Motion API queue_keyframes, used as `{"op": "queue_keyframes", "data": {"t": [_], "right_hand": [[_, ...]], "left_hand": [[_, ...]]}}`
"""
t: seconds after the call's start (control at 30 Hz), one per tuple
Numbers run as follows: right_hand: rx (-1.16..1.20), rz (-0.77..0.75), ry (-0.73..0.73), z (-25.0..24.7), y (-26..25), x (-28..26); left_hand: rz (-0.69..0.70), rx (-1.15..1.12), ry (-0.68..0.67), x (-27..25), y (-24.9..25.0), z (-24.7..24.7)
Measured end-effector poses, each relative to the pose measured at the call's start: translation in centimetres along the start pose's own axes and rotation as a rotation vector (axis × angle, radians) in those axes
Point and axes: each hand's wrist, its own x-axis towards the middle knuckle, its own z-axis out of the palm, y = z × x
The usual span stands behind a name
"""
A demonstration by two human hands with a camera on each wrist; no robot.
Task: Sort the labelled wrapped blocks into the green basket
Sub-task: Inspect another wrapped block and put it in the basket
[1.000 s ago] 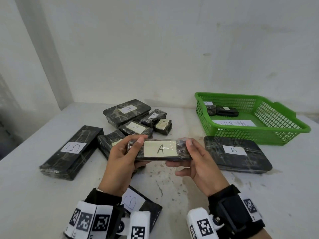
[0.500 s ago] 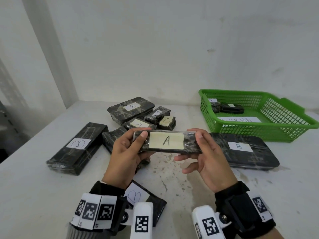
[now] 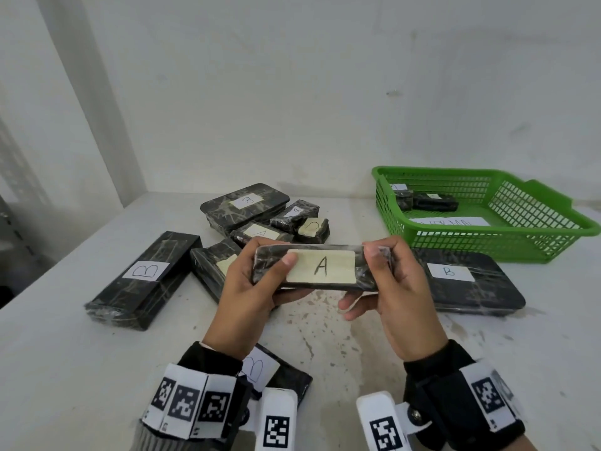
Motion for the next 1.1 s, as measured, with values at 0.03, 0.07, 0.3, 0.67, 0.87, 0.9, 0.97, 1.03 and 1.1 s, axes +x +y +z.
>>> {"op": "queue_keyframes", "data": {"t": [0.03, 0.07, 0.3, 0.67, 0.87, 0.9, 0.97, 1.03, 1.1], "right_hand": [[-0.017, -0.017, 0.019, -0.06, 0.08, -0.03], [-0.027, -0.03, 0.029, -0.07, 0.14, -0.01], [0.033, 0.054, -0.011, 0.33, 0.1, -0.15], [0.008, 0.037, 0.022, 0.73, 0.59, -0.44], [-0.034, 0.045, 0.04, 0.72, 0.69, -0.43], [-0.035, 0.044, 0.043, 0.77, 0.74, -0.47], [-0.028, 0.05, 0.041, 0.86, 0.78, -0.55], [-0.009, 0.074, 0.015, 0.88, 0.7, -0.51], [0.029, 0.11, -0.038, 0.78, 0.63, -0.38]], "left_hand": [[-0.034, -0.026, -0.023, -0.07, -0.03, 0.06], [-0.057, -0.043, -0.037, -0.11, -0.04, 0.13], [0.002, 0.037, 0.033, -0.33, -0.25, 0.35], [-0.006, 0.097, 0.09, -0.3, -0.15, 0.45], [-0.068, 0.037, 0.05, -0.23, 0.1, 0.24], [-0.065, 0.049, 0.055, -0.23, 0.1, 0.18], [-0.042, 0.085, 0.077, -0.2, 0.02, 0.11], [-0.018, 0.107, 0.088, -0.21, -0.03, 0.06], [-0.019, 0.097, 0.104, -0.18, 0.0, 0.01]]}}
